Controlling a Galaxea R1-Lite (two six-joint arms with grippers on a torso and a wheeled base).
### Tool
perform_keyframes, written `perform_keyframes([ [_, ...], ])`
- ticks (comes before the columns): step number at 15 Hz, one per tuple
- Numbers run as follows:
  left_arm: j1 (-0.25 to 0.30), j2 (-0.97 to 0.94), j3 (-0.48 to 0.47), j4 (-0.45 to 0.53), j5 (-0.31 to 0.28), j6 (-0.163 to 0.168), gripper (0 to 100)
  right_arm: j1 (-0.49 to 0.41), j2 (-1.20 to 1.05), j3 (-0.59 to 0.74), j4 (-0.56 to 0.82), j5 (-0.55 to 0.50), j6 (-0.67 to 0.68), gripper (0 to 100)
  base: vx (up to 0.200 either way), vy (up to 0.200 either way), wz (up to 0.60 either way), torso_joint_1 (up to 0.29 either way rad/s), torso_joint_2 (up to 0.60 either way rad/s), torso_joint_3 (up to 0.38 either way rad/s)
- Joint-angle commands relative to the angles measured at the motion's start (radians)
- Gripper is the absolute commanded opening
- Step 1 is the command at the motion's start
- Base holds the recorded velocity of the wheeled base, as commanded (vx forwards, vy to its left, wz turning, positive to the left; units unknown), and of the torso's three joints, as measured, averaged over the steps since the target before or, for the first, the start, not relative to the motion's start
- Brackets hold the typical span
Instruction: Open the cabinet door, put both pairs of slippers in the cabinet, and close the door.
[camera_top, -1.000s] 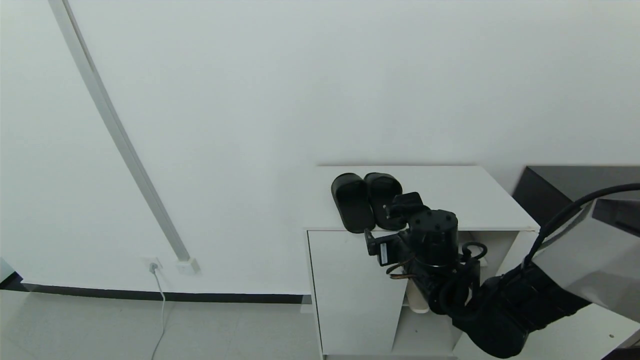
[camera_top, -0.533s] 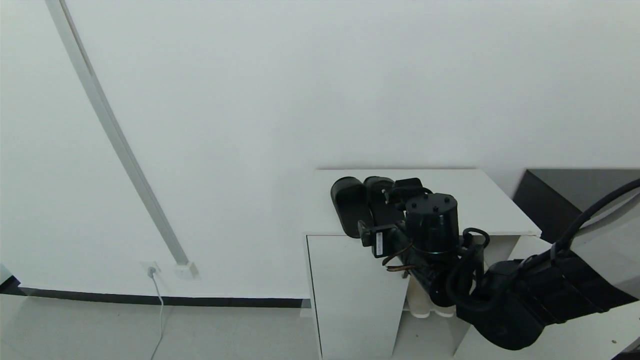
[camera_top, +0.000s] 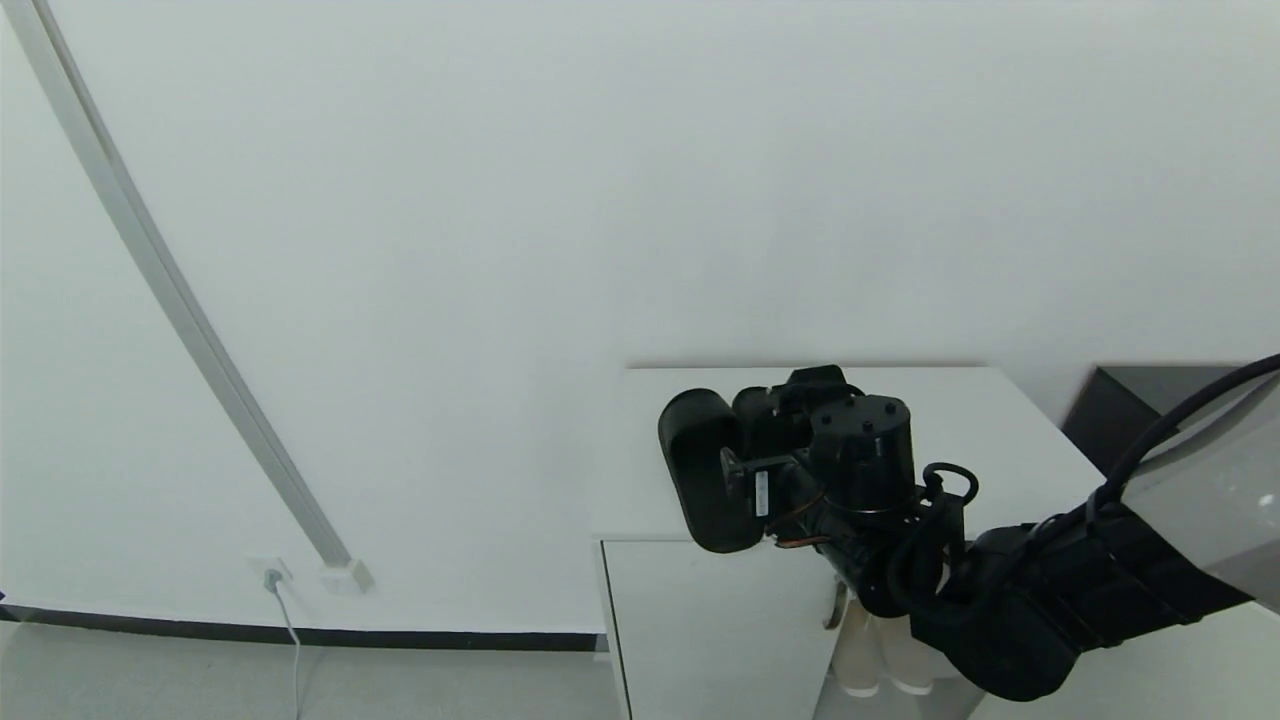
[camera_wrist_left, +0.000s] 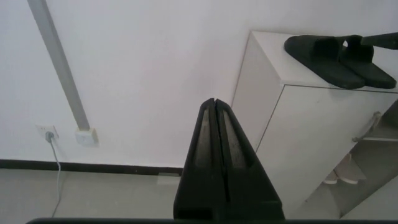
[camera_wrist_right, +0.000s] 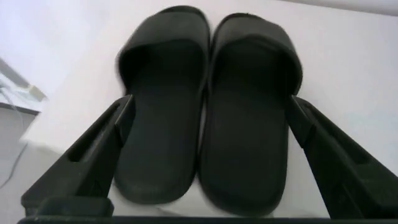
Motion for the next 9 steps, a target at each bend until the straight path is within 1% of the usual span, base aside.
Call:
perform_keyframes([
  [1,0.0,0.0,0.0,0.0,0.001,0.0,0,0.005,0.025,0.0,-0.001,0.0,0.0,100,0.2,0.0,0.0,0.007,0.0,0.007],
  [2,0.0,0.0,0.0,0.0,0.001,-0.002,0,0.006,0.034,0.0,-0.008,0.0,0.001,100,0.2,0.0,0.0,0.002,0.0,-0.002],
  [6,0.0,0.002,0.0,0.0,0.001,-0.003,0,0.006,0.122,0.005,-0.111,-0.003,-0.003,100,0.0,0.0,0.0,0.0,0.0,0.0],
  [9,0.0,0.0,0.0,0.0,0.001,-0.003,0,-0.003,0.166,-0.015,-0.128,0.006,-0.002,100,0.0,0.0,0.0,0.0,0.0,0.0],
])
